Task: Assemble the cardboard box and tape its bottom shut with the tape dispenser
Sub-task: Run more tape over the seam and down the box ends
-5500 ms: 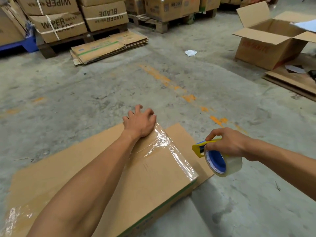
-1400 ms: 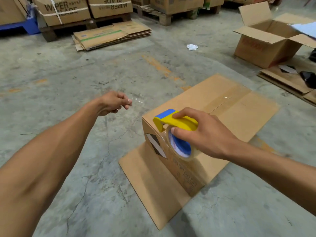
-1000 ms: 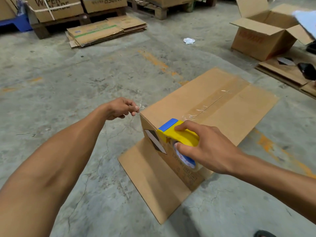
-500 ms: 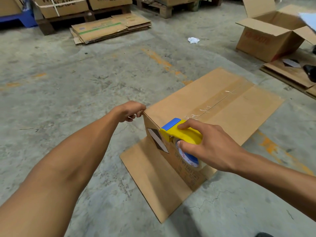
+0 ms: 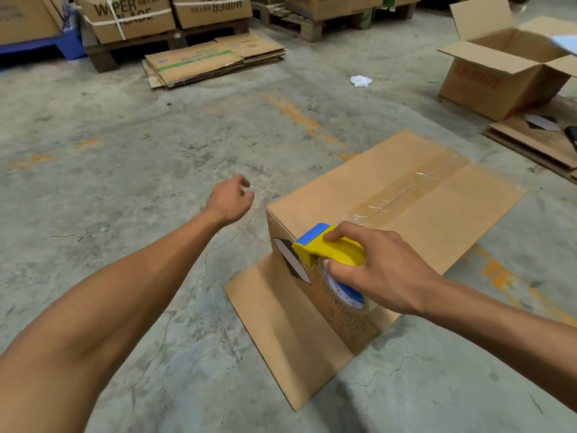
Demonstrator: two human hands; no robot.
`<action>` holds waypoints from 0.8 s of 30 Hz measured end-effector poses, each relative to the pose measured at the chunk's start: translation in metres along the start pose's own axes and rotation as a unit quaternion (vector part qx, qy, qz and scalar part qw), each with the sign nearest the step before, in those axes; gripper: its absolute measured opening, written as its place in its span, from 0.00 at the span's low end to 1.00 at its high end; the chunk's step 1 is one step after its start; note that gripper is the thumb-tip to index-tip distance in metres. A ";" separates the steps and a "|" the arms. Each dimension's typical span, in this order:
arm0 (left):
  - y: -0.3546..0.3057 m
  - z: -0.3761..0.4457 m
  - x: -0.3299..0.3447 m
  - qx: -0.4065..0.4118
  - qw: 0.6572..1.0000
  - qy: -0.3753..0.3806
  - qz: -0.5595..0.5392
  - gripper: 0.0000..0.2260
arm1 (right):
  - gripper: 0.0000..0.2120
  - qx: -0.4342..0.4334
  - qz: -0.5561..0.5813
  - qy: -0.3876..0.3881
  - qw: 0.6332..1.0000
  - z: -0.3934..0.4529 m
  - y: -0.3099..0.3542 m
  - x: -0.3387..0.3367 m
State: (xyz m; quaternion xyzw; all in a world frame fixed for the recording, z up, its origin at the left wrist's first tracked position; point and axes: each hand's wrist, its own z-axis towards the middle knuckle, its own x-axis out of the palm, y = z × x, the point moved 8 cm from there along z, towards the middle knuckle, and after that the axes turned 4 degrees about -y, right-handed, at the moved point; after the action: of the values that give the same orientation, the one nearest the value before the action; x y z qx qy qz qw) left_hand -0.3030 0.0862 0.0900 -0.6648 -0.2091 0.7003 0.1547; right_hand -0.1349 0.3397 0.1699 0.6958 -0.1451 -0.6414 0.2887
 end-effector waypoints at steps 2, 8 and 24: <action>-0.029 -0.020 -0.004 0.128 0.990 -0.063 -0.011 0.15 | 0.15 -0.005 -0.004 -0.001 1.000 0.001 0.002 0.000; -0.070 -0.105 0.052 0.387 0.907 0.021 0.165 0.33 | 0.15 -0.021 -0.040 0.000 0.999 0.007 0.008 -0.001; -0.060 -0.105 0.062 0.406 0.875 -0.041 0.259 0.35 | 0.15 -0.020 -0.065 0.074 0.995 -0.014 0.006 -0.017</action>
State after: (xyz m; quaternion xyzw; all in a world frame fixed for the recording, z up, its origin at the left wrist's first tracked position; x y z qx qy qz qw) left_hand -0.2061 0.1778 0.0631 -0.5448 0.2675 0.7650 0.2155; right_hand -0.1222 0.3474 0.1874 0.7435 -0.0647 -0.6081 0.2705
